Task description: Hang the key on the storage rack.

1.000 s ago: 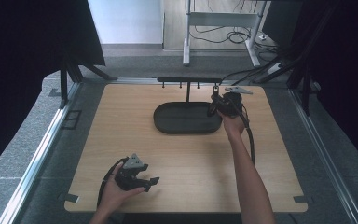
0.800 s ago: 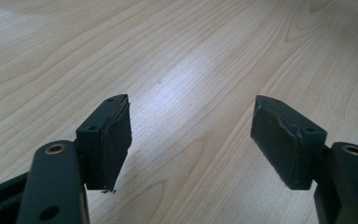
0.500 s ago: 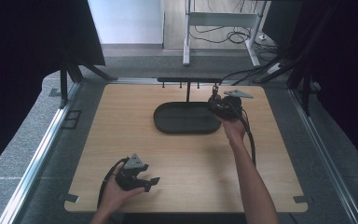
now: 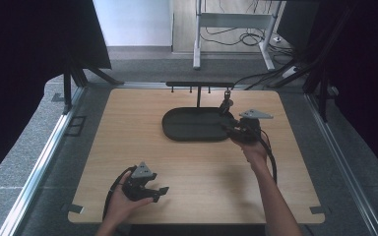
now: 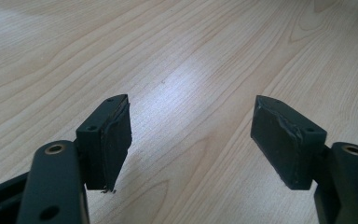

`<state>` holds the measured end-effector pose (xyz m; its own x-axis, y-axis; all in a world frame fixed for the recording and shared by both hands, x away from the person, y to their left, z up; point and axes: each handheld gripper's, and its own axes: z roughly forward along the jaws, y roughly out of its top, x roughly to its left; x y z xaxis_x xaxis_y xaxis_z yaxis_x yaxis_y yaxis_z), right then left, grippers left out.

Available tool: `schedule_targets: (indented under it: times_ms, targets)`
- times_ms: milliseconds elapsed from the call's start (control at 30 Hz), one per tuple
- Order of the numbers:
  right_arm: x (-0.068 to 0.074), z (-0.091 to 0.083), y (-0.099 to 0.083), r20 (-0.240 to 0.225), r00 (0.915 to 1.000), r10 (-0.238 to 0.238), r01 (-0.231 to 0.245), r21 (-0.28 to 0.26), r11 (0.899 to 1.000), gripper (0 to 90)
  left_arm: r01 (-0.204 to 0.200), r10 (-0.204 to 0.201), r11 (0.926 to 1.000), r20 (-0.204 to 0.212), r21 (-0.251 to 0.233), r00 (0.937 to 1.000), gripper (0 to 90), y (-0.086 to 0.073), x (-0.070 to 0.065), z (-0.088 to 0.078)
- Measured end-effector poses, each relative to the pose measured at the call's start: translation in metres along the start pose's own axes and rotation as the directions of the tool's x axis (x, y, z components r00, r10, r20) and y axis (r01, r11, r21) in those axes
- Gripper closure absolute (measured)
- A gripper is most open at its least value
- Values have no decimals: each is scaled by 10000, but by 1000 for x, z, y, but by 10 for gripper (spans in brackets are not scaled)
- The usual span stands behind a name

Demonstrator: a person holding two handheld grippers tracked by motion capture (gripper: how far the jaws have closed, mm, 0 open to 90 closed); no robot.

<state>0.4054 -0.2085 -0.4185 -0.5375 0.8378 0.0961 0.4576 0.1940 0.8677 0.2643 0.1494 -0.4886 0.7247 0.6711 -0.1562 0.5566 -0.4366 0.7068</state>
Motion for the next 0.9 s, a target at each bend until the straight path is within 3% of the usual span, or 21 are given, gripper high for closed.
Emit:
schedule_targets:
  times_ms: [367,533,767,900]
  targets:
    - [14,-26,-50,-453,9984,-347,358,237,9991,530,38,-38,10000,-51,-6,10000,296,0,1,0]
    - [18,-36,-66,-653,9975,-285,303,271,9992,525,36,-36,10000,-82,24,10000,296,-1,2,0]
    - [19,-45,-86,-720,9964,-459,515,778,9956,496,32,-32,10000,-123,13,9999,296,-1,2,-1]
    - [12,-52,-90,-612,9981,-26,65,630,9980,483,-3,3,10000,-123,21,9999,296,0,1,0]
